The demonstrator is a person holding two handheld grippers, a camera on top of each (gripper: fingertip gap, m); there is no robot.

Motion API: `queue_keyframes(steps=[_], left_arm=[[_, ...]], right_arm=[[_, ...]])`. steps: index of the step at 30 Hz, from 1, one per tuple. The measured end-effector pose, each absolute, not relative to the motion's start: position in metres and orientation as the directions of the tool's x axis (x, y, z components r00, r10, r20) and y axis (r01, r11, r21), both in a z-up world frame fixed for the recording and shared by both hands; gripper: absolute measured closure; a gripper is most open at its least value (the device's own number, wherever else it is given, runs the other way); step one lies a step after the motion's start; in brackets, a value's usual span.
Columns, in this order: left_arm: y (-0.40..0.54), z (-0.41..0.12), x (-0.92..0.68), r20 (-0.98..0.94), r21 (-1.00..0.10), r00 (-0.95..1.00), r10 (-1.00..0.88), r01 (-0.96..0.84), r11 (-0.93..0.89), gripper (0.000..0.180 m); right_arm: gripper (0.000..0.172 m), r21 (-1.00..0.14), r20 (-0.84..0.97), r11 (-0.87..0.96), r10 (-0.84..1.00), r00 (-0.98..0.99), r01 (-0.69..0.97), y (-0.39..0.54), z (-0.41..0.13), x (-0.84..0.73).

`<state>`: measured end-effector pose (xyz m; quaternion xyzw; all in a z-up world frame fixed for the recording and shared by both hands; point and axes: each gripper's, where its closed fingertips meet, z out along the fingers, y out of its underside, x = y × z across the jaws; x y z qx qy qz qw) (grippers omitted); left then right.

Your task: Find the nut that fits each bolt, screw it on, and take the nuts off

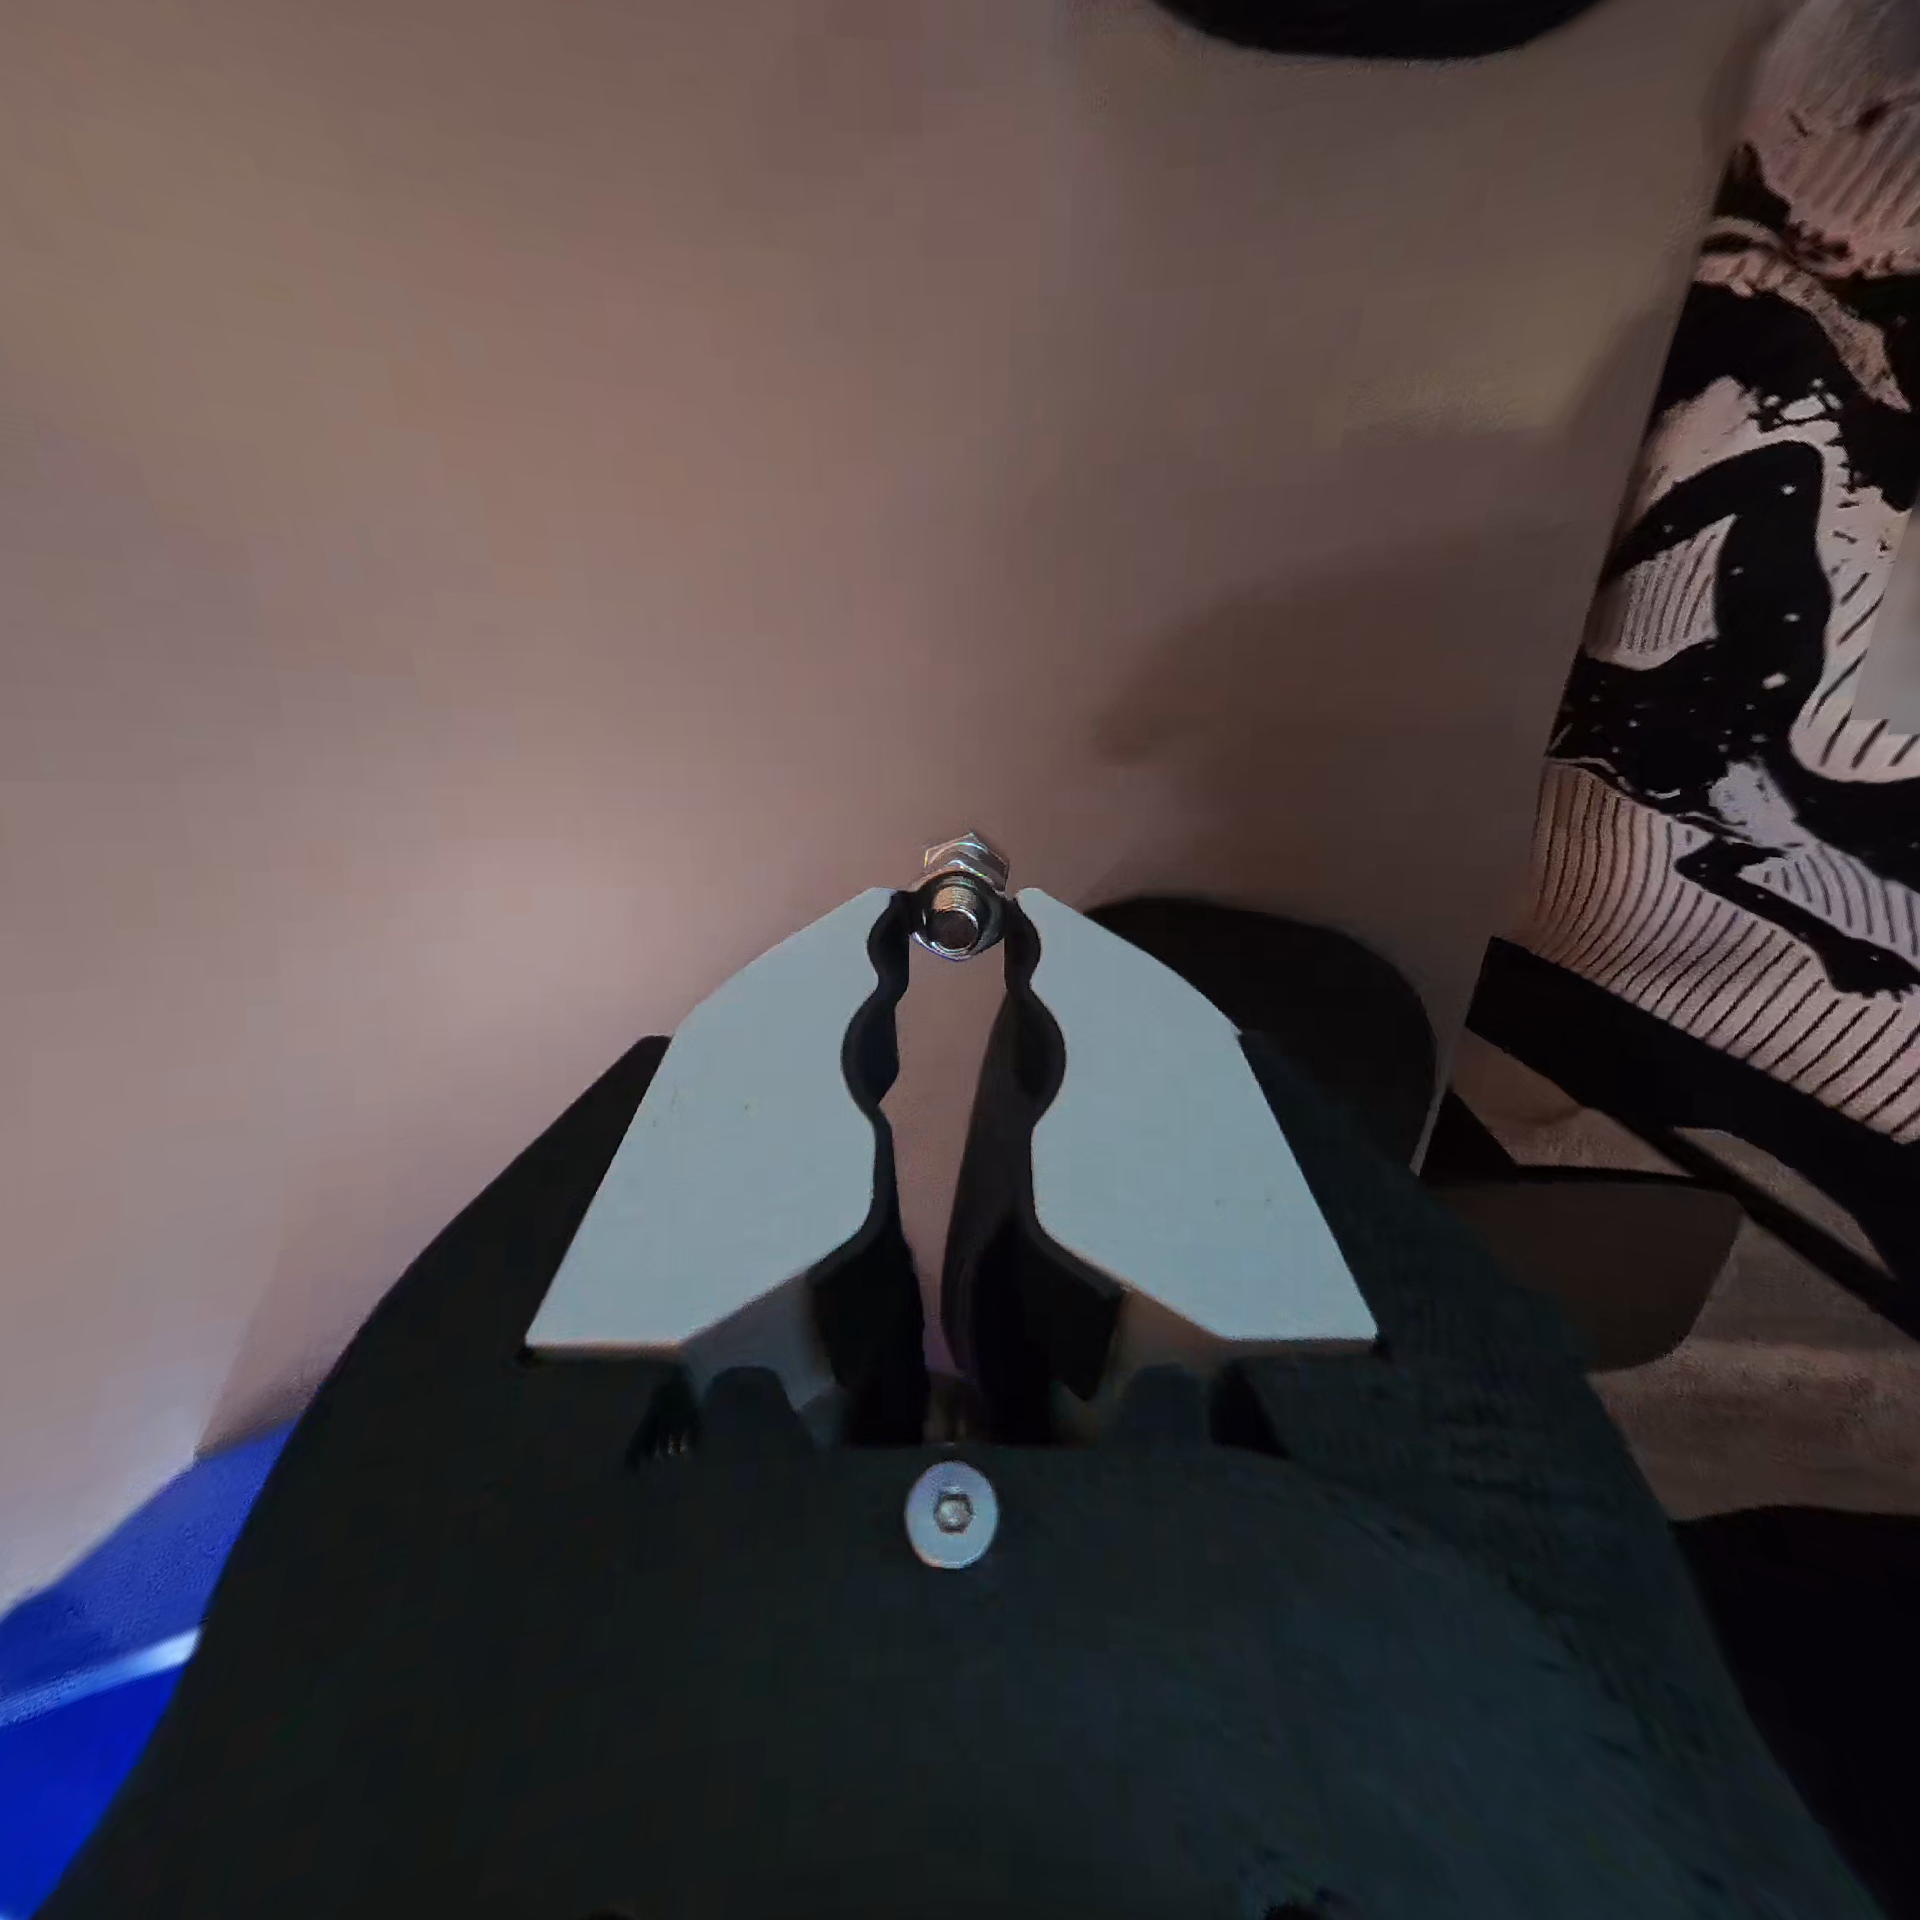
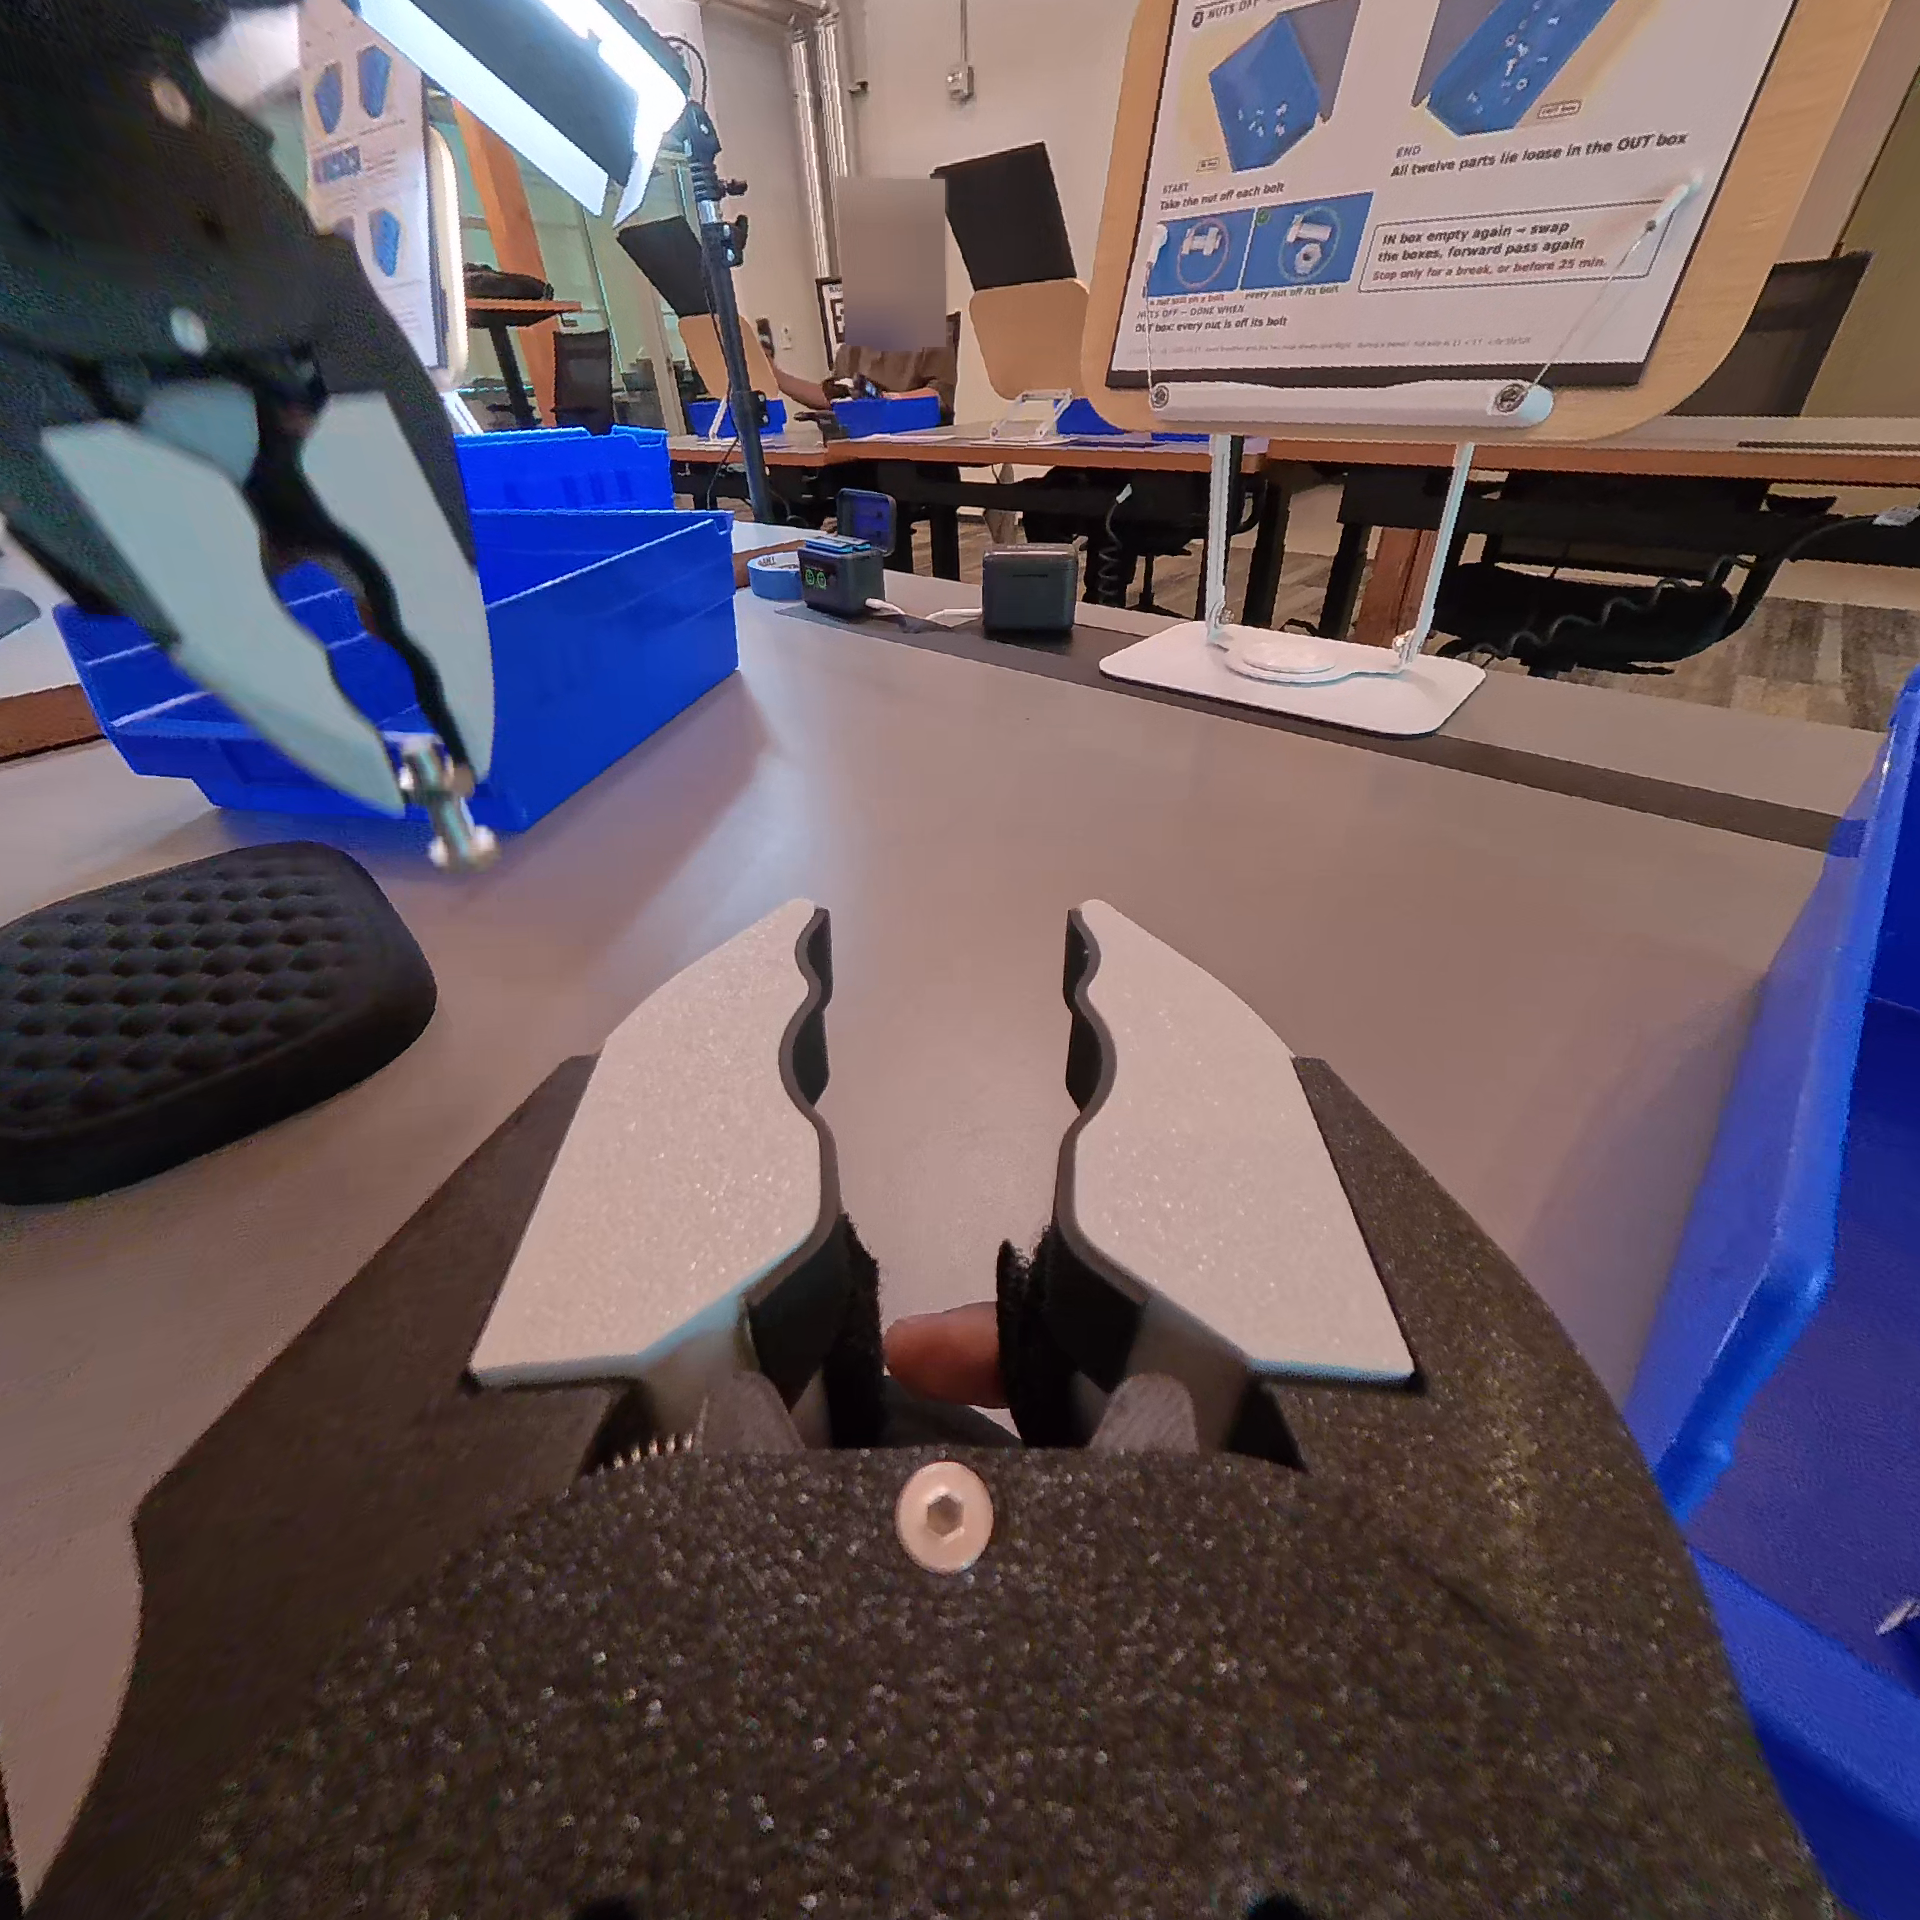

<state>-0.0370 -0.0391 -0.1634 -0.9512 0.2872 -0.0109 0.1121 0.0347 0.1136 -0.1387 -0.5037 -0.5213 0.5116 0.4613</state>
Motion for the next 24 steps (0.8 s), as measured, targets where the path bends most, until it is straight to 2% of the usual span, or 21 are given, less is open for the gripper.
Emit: queue_keyframes(steps=[1, 6, 11, 22, 24], left_arm=[[-0.036, -0.173, -0.027, -0.037, -0.204, 0.816, -0.577, -0.572, -0.795, 0.163], [-0.023, -0.206, 0.002, -0.023, -0.155, 0.749, -0.662, -0.656, -0.738, 0.163], [-0.009, -0.217, 0.001, -0.049, -0.127, 0.745, -0.666, -0.666, -0.735, 0.163], [-0.011, -0.224, -0.004, -0.051, -0.137, 0.774, -0.631, -0.631, -0.763, 0.163], [-0.011, -0.224, -0.005, -0.055, -0.145, 0.779, -0.625, -0.626, -0.767, 0.155]], right_arm=[[0.129, -0.998, -0.034, -0.030, 0.997, -0.068, 0.052, 0.113, -0.139, 0.035], [0.129, -0.998, -0.031, -0.028, 0.997, -0.067, 0.055, 0.113, -0.139, 0.034], [0.130, -0.999, -0.027, -0.024, 0.997, -0.066, 0.047, 0.113, -0.138, 0.035], [0.131, -0.999, -0.040, -0.037, 0.997, -0.067, 0.038, 0.114, -0.137, 0.036], [0.131, -0.998, -0.041, -0.039, 0.997, -0.067, 0.040, 0.114, -0.137, 0.036]])
